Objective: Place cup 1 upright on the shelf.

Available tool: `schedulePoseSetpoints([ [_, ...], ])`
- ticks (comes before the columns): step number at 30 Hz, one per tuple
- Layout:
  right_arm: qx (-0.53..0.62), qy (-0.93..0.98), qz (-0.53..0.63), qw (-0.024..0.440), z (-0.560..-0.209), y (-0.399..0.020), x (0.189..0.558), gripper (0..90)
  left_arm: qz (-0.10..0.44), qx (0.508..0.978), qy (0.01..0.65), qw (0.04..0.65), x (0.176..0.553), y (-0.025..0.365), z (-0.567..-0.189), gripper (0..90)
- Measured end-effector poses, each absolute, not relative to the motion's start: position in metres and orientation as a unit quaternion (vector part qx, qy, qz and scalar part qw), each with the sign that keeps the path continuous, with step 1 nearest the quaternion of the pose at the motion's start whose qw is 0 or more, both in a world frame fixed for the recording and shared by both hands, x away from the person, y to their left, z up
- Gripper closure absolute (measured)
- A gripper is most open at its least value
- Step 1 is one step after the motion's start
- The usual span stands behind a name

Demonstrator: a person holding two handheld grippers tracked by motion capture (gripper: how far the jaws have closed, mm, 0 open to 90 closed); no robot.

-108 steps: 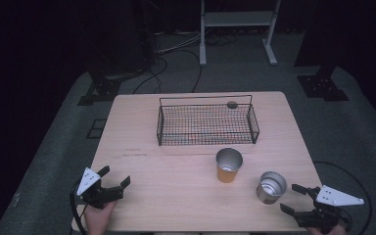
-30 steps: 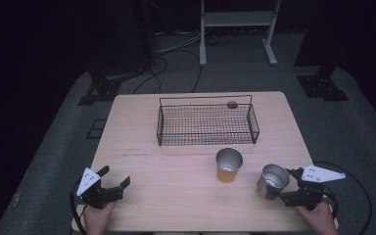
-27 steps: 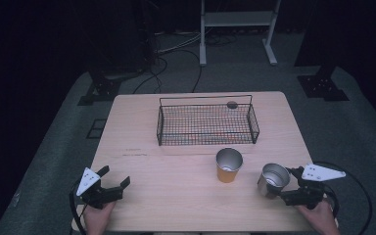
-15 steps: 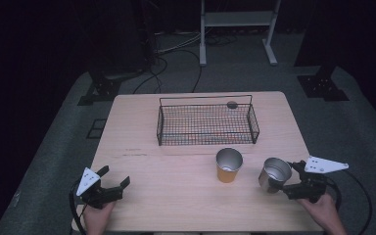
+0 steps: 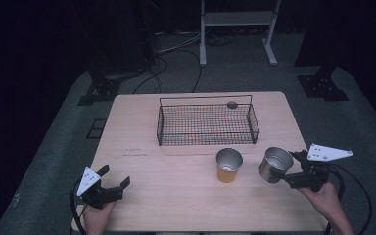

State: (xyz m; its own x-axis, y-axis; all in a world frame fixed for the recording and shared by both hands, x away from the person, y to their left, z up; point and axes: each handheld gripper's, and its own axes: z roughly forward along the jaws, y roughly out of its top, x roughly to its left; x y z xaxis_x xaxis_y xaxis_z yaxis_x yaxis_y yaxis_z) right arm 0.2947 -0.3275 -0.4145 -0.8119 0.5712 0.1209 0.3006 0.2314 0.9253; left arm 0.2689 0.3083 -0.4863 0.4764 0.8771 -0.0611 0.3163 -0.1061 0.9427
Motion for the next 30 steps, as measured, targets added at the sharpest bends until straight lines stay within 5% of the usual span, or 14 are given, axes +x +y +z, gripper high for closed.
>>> schedulePoseSetpoints([
  [30,0.252,0.790,0.545,0.120,-0.357,-0.298,0.348,17.4,0.274,0.699,0.420,0.510,0.272,0.302,-0.486,1.7],
])
